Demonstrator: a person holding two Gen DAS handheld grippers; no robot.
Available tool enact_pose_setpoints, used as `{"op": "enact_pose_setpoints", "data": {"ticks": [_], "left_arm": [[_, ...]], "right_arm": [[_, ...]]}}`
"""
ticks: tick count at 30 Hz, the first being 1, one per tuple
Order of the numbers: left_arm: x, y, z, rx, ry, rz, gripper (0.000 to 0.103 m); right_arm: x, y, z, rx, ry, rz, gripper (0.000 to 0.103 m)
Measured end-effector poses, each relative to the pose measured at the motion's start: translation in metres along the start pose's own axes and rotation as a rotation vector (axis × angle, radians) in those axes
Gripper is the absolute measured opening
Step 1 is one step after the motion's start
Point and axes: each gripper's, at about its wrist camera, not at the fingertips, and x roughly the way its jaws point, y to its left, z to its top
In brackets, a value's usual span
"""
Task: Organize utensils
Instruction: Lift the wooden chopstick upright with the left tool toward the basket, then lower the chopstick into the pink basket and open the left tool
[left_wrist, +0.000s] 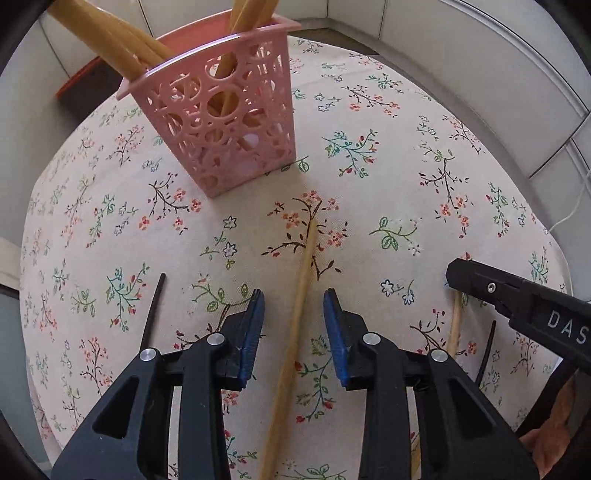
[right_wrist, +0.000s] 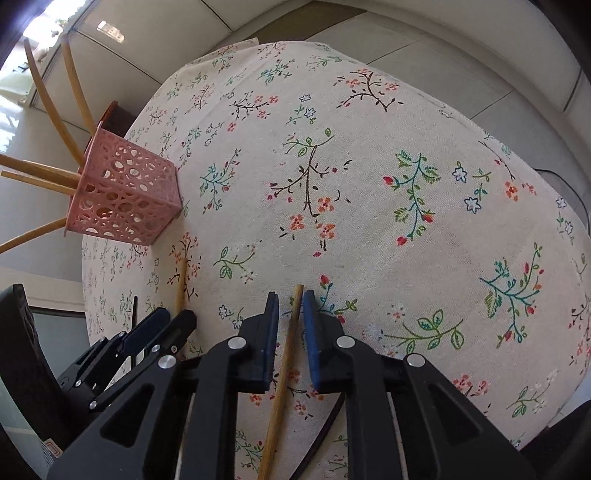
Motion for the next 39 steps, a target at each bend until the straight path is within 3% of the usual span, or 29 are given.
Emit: {"op": "enact_pose_setpoints", "data": {"ticks": [2,6,10,14,17,18,20,21,27,39], "left_arm": [[-0.001,-0.006,-0.004,0.028,-0.009,-0.015,0.007],[-0.003,-0.007,-0.008,0.016,-0.020,-0.019,0.005],[-0.027,-0.001,-0.018,-0.009,-0.065,-0.037,0.005],[-0.052,0.007,-0.036,-0.034,-0.104,-0.046,0.005],[-0.068,0.016,-0.046,-0.057,-0.135,-0.042,0.005],[-0.073,0.019,-0.046,-0.065,-0.149,-0.039,0.005],[-0.086,0.027,-0.049,-0.090,-0.185,-0.038,0.005],[-0.092,0.032,-0.050,-0.106,-0.202,-0.042,0.005],[-0.122,0.045,-0.061,-0.190,-0.284,-0.062,0.005],[-0.176,0.038,-0.088,-0.241,-0.333,-0.042,0.005]], "right_arm": [[-0.002,-0.010,0.005,0.054,0.029,0.056,0.015],[-0.021,-0.028,0.007,0.076,0.007,0.029,0.029],[-0.027,-0.034,0.002,0.094,0.029,0.017,0.036],[-0.024,-0.008,-0.004,0.019,0.007,-0.014,0.040],[-0.003,0.015,-0.010,-0.065,0.053,-0.089,0.040],[-0.004,0.022,-0.014,-0.095,0.013,-0.129,0.040],[0.008,0.034,-0.020,-0.142,0.047,-0.120,0.010],[0.006,0.036,-0.021,-0.131,0.014,-0.124,0.007],[-0.014,0.035,-0.024,-0.129,-0.023,-0.007,0.006],[-0.133,0.049,-0.056,-0.356,-0.187,0.150,0.006]]}}
